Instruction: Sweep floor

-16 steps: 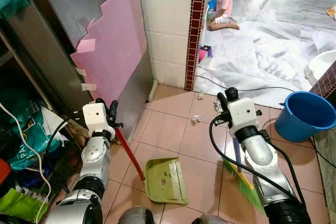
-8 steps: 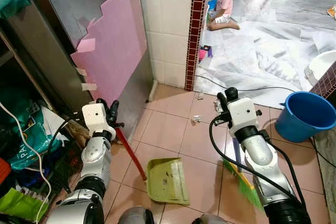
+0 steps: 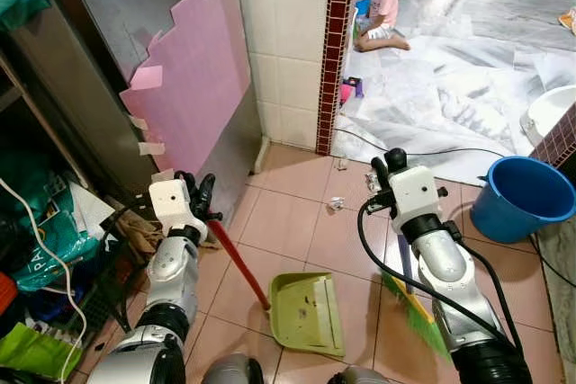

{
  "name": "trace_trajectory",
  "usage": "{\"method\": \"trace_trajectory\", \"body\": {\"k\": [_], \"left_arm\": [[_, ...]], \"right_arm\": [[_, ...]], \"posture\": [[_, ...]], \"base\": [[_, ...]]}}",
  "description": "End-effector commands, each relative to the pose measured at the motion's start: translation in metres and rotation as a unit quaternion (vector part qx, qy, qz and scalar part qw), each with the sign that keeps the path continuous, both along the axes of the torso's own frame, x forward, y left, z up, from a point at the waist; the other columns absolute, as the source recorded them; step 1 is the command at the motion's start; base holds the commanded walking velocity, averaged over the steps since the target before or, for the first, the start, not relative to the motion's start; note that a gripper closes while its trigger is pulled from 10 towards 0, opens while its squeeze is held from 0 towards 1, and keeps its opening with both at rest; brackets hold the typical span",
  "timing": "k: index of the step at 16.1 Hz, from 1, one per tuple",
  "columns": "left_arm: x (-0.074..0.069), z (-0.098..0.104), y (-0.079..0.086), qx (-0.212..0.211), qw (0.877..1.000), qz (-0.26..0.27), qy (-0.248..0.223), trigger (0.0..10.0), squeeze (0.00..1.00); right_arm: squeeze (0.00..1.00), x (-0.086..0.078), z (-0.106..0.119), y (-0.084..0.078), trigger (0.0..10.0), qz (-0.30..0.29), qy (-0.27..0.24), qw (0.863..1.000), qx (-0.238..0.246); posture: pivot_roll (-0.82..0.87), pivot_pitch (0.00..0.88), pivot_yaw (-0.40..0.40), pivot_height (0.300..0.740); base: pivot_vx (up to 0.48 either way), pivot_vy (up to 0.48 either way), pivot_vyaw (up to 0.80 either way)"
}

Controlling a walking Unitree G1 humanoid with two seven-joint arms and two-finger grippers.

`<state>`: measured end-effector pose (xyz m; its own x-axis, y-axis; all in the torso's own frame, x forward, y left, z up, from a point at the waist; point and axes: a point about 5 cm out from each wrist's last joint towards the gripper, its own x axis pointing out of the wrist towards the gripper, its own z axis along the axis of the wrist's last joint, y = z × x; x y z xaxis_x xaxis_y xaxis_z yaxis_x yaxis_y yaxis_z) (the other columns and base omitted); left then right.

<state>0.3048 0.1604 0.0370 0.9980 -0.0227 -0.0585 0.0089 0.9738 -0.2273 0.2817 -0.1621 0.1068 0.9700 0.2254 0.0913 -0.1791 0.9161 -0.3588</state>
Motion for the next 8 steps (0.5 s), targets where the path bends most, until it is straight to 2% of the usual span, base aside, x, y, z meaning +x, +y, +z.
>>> {"method": "trace_trajectory", "body": {"k": [1, 3, 4, 5, 8], "left_arm": [[0.007, 0.012, 0.0, -0.012, 1.0, 0.001, -0.025, 0.0, 0.0], [0.009, 0.02, -0.01, -0.023, 0.999, -0.011, -0.047, 0.0, 0.0], [0.006, 0.02, -0.017, -0.006, 0.999, -0.025, -0.047, 0.0, 0.0], [0.002, 0.017, -0.024, 0.02, 0.998, -0.039, -0.041, 10.0, 0.0], [-0.001, 0.016, -0.033, 0.054, 0.996, -0.065, -0.041, 10.0, 0.0]], "right_arm": [[0.0, 0.005, 0.01, 0.006, 10.0, 0.011, -0.026, 1.0, -0.006], [0.0, 0.007, 0.01, 0.009, 10.0, 0.012, -0.026, 1.0, -0.003], [0.0, 0.009, 0.01, 0.012, 10.0, 0.012, -0.028, 1.0, 0.001], [0.0, 0.011, 0.012, 0.015, 10.0, 0.011, -0.036, 0.999, 0.006], [0.0, 0.017, 0.015, 0.017, 10.0, -0.007, -0.032, 0.999, 0.018]], "posture": [[-0.11, 0.0, 0.038, 0.74], [-0.08, 0.0, 0.044, 0.74], [-0.06, 0.0, 0.056, 0.74], [-0.05, 0.0, 0.064, 0.74], [-0.04, 0.0, 0.081, 0.74]], "base": [[0.0, 0.0, 0.0], [0.0, 0.0, 0.0], [0.0, 0.0, 0.0], [0.0, 0.0, 0.0], [0.0, 0.0, 0.0]]}}
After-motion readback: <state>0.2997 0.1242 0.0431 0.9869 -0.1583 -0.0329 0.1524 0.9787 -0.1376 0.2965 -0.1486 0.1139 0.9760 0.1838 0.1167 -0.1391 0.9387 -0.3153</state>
